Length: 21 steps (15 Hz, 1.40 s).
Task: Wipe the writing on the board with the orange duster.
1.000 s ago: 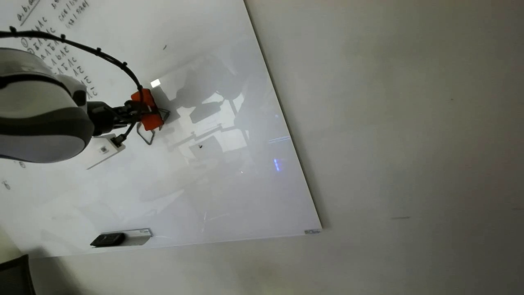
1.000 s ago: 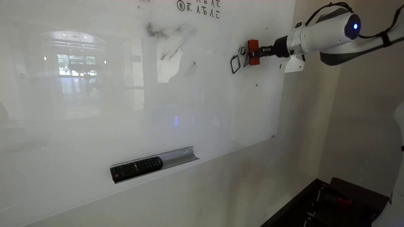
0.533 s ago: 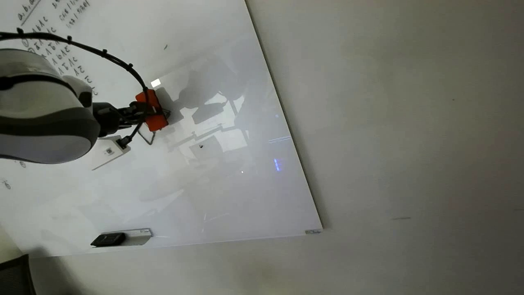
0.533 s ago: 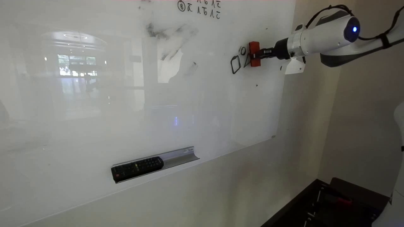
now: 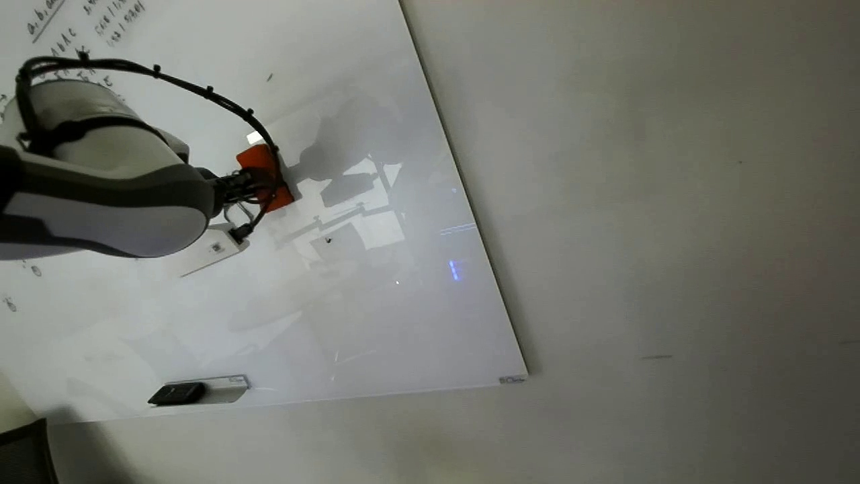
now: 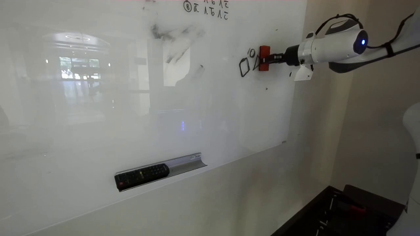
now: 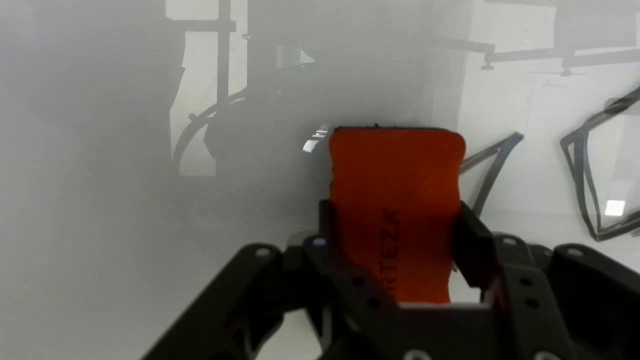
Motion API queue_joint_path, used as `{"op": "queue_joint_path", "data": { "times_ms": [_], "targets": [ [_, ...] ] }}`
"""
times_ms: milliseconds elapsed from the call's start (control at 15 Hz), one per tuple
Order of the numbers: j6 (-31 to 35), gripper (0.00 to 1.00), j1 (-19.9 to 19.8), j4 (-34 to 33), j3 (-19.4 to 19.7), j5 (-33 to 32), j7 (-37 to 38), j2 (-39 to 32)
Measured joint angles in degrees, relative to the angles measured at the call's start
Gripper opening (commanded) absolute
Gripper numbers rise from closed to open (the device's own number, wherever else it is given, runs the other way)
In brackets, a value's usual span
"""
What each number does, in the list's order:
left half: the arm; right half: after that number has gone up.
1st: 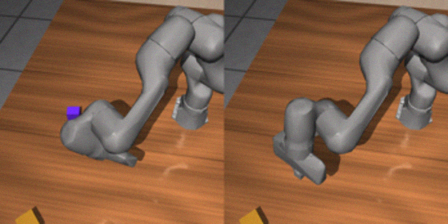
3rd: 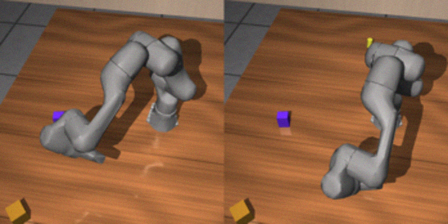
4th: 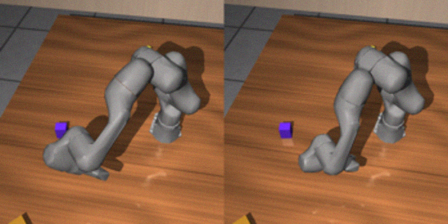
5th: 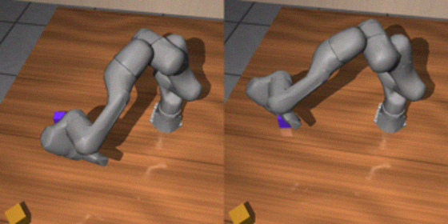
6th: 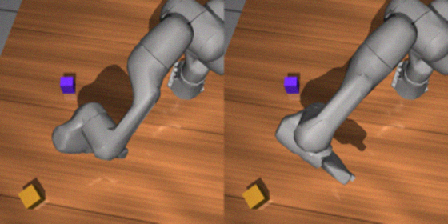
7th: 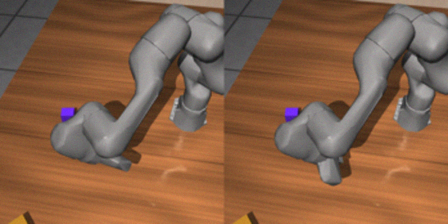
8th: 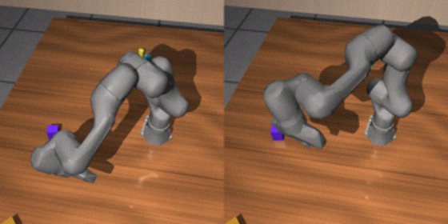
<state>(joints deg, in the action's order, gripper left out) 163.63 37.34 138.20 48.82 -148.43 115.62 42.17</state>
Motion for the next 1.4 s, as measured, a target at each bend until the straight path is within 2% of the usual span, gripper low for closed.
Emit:
{"op": "queue_joint_path", "data": {
  "times_ms": [333,533,933,1400],
  "targets": [
    [-0.7,0.31,6.6,-0.2,4.7,-0.6,-1.8,4.0],
    [-1.1,0.31,8.7,-0.2,5.8,-0.5,-2.5,5.3],
    [-4.0,0.31,11.8,1.2,5.8,1.6,-6.3,5.6],
    [-8.2,0.31,19.3,2.4,5.5,4.8,-7.4,3.8]
  ]
}}
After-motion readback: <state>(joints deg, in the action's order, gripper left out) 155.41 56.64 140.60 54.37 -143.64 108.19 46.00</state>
